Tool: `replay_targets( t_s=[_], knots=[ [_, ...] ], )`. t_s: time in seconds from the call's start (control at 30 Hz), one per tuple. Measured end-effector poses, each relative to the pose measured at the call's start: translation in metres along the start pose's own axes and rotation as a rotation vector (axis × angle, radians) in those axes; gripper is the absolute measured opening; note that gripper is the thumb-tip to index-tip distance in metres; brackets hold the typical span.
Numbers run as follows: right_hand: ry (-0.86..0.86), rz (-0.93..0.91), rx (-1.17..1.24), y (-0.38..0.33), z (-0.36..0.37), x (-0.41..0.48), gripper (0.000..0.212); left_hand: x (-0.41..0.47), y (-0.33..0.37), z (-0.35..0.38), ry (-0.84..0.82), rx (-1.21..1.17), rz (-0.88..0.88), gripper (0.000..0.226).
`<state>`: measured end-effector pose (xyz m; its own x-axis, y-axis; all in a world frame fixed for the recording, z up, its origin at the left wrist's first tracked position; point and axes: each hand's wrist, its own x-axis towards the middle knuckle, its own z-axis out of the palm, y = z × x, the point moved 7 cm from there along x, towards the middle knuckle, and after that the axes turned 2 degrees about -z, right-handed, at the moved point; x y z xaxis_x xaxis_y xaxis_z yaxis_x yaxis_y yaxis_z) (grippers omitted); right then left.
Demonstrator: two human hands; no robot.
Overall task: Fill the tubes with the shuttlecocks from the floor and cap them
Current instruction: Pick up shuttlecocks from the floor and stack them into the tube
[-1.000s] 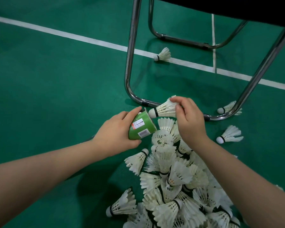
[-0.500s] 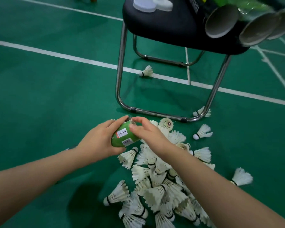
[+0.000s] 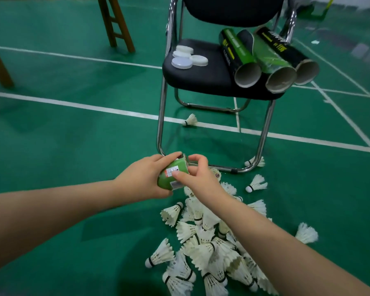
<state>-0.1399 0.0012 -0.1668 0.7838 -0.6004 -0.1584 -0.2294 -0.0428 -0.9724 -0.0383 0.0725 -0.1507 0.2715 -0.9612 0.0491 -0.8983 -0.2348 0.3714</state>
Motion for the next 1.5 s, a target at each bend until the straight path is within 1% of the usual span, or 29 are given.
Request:
replay_targets(
  t_s=[0.1,0.17,0.2,0.33,0.43,0.5,0.6,0.67,0.73,0.83,0.9,0.97,1.07,1.13,1.2,1.27,1.37,1.43,1.5],
  knots=[
    [0.012,0.019,-0.109,-0.006,-0.004,-0.002,0.037,0.003,0.009,-0.004,-0.025,0.039,0.010,0.094],
    [-0.025,0.044,-0.155,-0.009,-0.007,0.002,0.025,0.009,0.012,-0.003,-0.038,0.040,0.010,0.094],
    [-0.051,0.059,-0.149,-0.008,-0.009,0.005,0.023,0.012,0.012,-0.002,-0.041,0.038,0.008,0.094],
    [-0.159,0.120,-0.112,0.003,-0.019,0.025,0.028,0.031,0.017,0.006,-0.024,0.043,0.029,0.094],
    [-0.277,0.163,-0.030,0.010,-0.022,0.042,0.021,0.048,0.018,0.015,0.003,0.034,0.047,0.094],
    [-0.337,0.188,-0.044,0.016,-0.022,0.057,0.014,0.059,0.010,0.021,0.011,0.021,0.035,0.094],
    [-0.394,0.228,-0.136,0.027,-0.020,0.084,0.014,0.076,-0.013,0.030,0.003,0.017,0.016,0.094],
    [-0.337,0.221,-0.211,0.027,-0.023,0.104,0.026,0.089,-0.031,0.035,0.020,-0.002,-0.018,0.094],
    [-0.220,0.172,-0.285,0.024,-0.032,0.124,0.033,0.100,-0.051,0.042,0.044,-0.021,-0.079,0.094],
    [-0.039,0.093,-0.455,0.036,-0.054,0.155,0.034,0.107,-0.078,0.060,0.028,-0.046,-0.175,0.095],
    [0.010,0.113,-0.621,0.059,-0.069,0.171,0.029,0.108,-0.089,0.071,0.005,-0.088,-0.207,0.096],
    [-0.021,0.198,-0.748,0.090,-0.077,0.184,0.028,0.107,-0.096,0.077,0.001,-0.137,-0.220,0.096],
    [-0.129,0.344,-0.933,0.137,-0.075,0.190,0.028,0.107,-0.103,0.085,0.010,-0.191,-0.228,0.095],
    [-0.172,0.356,-1.061,0.161,-0.067,0.193,0.031,0.108,-0.106,0.089,0.015,-0.217,-0.232,0.095],
    [-0.178,0.323,-1.160,0.176,-0.060,0.194,0.031,0.109,-0.110,0.094,0.002,-0.233,-0.243,0.095],
    [-0.166,0.289,-1.212,0.184,-0.060,0.191,0.030,0.111,-0.109,0.100,-0.019,-0.228,-0.254,0.096],
    [-0.125,0.268,-1.228,0.187,-0.062,0.188,0.025,0.113,-0.107,0.104,-0.033,-0.222,-0.255,0.096],
    [-0.085,0.284,-1.175,0.184,-0.065,0.191,0.023,0.113,-0.106,0.105,-0.040,-0.221,-0.247,0.096],
    [-0.015,0.304,-1.055,0.172,-0.072,0.194,0.022,0.113,-0.105,0.105,-0.042,-0.220,-0.239,0.096]
  ],
)
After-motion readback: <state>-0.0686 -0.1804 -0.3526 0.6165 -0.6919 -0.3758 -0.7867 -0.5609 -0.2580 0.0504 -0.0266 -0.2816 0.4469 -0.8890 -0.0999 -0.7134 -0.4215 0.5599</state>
